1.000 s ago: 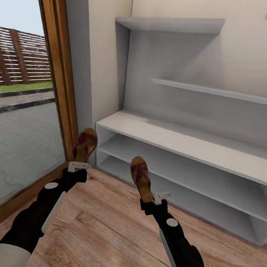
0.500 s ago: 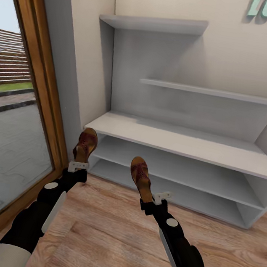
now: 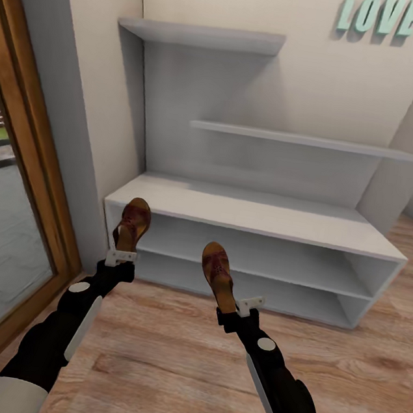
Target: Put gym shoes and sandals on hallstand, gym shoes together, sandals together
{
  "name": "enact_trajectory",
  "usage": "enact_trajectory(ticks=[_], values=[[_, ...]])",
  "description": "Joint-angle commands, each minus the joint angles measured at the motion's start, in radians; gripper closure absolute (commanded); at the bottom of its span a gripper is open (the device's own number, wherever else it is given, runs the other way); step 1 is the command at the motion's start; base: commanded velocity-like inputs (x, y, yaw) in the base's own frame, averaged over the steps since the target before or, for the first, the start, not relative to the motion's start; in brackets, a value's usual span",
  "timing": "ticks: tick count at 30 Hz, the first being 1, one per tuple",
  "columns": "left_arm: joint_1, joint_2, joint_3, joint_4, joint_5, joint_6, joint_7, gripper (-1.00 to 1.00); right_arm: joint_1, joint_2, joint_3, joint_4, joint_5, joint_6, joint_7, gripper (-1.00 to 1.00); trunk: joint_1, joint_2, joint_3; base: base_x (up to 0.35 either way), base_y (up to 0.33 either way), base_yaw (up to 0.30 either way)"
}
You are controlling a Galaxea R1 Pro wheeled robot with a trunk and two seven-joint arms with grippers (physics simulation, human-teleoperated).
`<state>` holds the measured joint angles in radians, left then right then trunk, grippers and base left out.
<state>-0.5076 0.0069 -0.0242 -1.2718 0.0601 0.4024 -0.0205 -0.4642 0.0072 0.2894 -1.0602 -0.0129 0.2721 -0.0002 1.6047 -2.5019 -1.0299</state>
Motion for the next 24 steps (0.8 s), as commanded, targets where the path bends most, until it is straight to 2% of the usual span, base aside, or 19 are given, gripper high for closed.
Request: enact_trajectory(ticks=[1,6,24], values=[[0.0,0.001,0.0,-0.001,0.003,0.006,-0.003,1.0,-0.001,0.0,0.001,-0.001,-0.004,0.006,-0.001,1.0,0.0,0.0,0.0,0.0,0.257,-0.277],[0.0,0.001,0.0,-0.001,0.003,0.006,-0.003,1.0,-0.001,0.0,0.001,-0.001,-0.004,0.006,-0.001,1.0,0.0,0.0,0.004,0.0,0.164,-0.228],[0.0,0.001,0.001,-0.001,0.003,0.006,-0.003,1.0,-0.001,0.0,0.001,0.0,-0.004,0.003,0.002,1.0,0.0,0.0,0.004,0.0,0.001,-0.006]])
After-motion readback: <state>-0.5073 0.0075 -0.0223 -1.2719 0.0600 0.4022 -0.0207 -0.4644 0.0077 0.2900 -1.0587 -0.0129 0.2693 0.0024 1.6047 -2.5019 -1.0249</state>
